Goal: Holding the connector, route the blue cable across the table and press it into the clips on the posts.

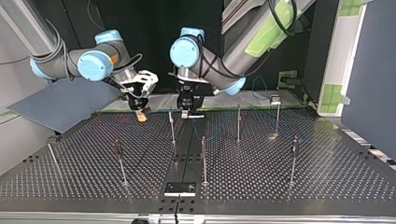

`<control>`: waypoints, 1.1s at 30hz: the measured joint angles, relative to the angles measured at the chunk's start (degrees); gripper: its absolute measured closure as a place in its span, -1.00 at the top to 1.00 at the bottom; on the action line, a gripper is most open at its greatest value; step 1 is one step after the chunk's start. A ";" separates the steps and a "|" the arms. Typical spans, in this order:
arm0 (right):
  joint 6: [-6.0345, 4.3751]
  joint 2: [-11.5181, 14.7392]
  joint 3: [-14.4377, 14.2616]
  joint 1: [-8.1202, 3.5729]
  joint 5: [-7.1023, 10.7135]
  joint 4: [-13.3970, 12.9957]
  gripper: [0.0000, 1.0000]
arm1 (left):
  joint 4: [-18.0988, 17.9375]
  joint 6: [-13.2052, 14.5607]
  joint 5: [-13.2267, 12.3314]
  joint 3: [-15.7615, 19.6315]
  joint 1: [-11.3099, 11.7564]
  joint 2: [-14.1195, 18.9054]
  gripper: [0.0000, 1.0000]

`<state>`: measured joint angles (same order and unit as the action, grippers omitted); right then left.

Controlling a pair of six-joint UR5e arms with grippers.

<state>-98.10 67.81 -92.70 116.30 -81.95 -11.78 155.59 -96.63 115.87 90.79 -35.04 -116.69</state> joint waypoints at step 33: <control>1.57 -6.09 -1.66 -0.15 0.85 -4.84 -1.00 | -11.19 -2.69 -11.63 9.02 1.48 -7.17 -1.00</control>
<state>-96.53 61.72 -94.36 116.14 -81.10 -16.63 144.40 -99.31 104.24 99.81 -33.56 -123.86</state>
